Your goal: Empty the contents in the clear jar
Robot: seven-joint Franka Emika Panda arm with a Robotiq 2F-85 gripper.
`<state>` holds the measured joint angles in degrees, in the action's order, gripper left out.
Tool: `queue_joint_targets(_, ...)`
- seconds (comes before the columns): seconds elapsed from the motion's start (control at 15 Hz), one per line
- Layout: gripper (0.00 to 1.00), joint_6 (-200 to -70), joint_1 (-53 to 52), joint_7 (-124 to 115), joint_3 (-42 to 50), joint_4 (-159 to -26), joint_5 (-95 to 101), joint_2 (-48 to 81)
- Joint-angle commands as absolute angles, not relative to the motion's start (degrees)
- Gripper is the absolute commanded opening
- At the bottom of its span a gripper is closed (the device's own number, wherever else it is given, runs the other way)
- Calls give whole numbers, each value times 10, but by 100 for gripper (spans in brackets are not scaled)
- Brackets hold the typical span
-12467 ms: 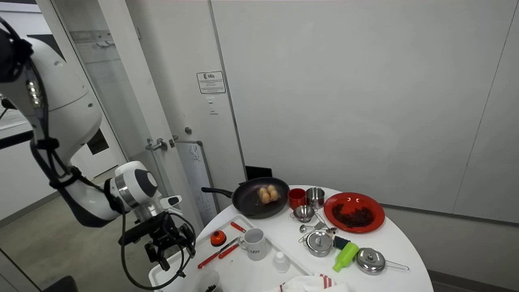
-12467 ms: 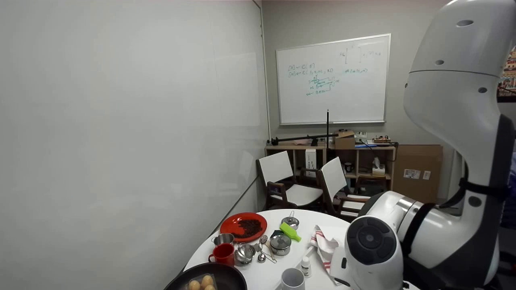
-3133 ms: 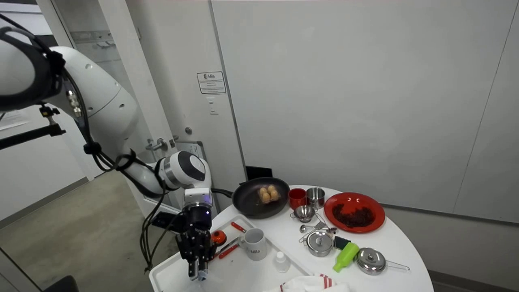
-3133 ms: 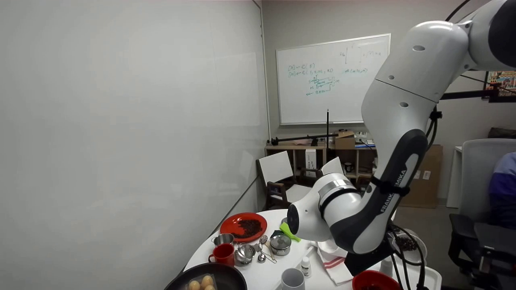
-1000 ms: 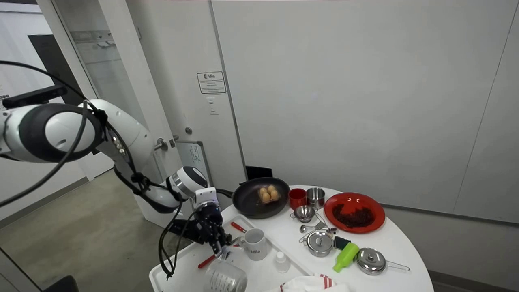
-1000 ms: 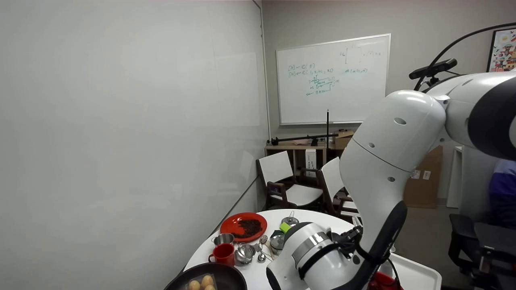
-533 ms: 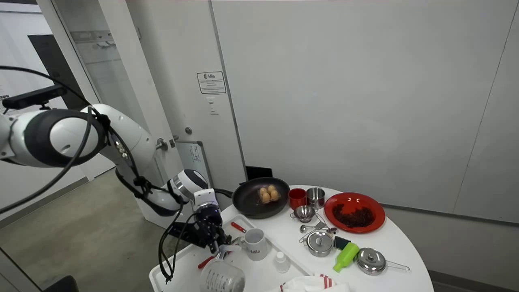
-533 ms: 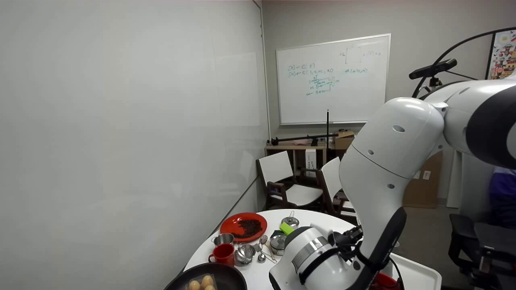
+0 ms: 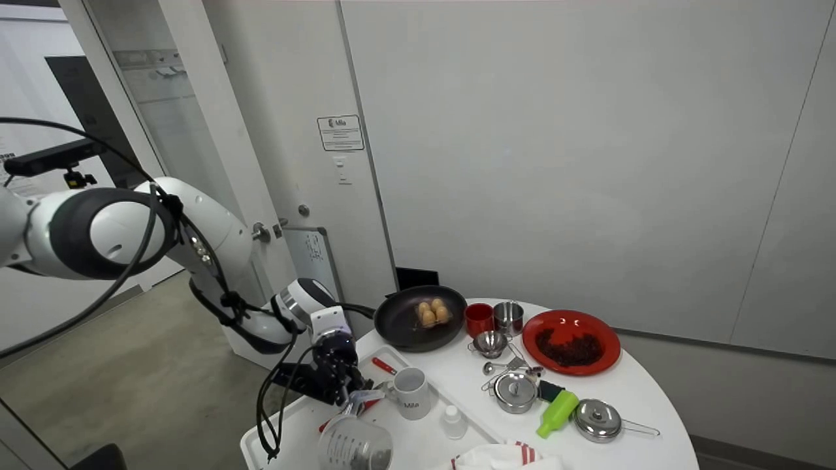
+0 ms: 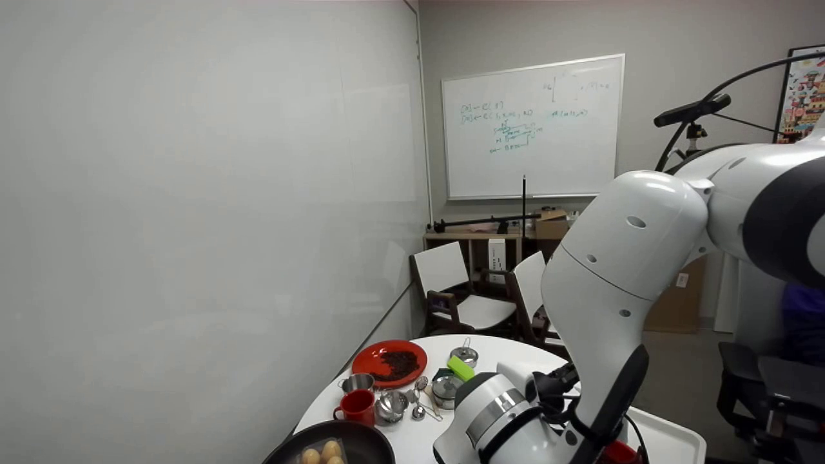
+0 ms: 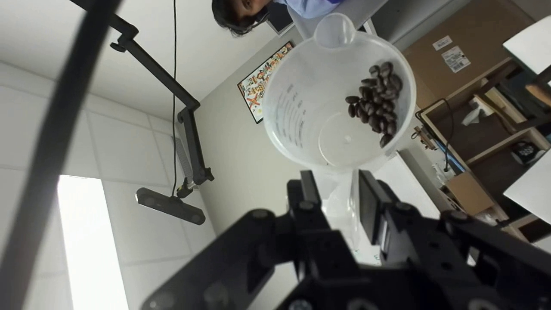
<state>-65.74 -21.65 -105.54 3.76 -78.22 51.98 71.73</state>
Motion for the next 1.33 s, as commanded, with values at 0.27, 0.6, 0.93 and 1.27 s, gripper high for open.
queue_joint_targets(0.27,9,-620,-219,-1063,36,-746,538,745)
queue_joint_targets(0.6,9,-616,-218,-1065,36,-740,541,749)
queue_joint_targets(0.93,9,-599,-221,-1074,38,-733,542,755)
queue_joint_targets(1.27,9,-587,-222,-1079,37,-730,546,759)
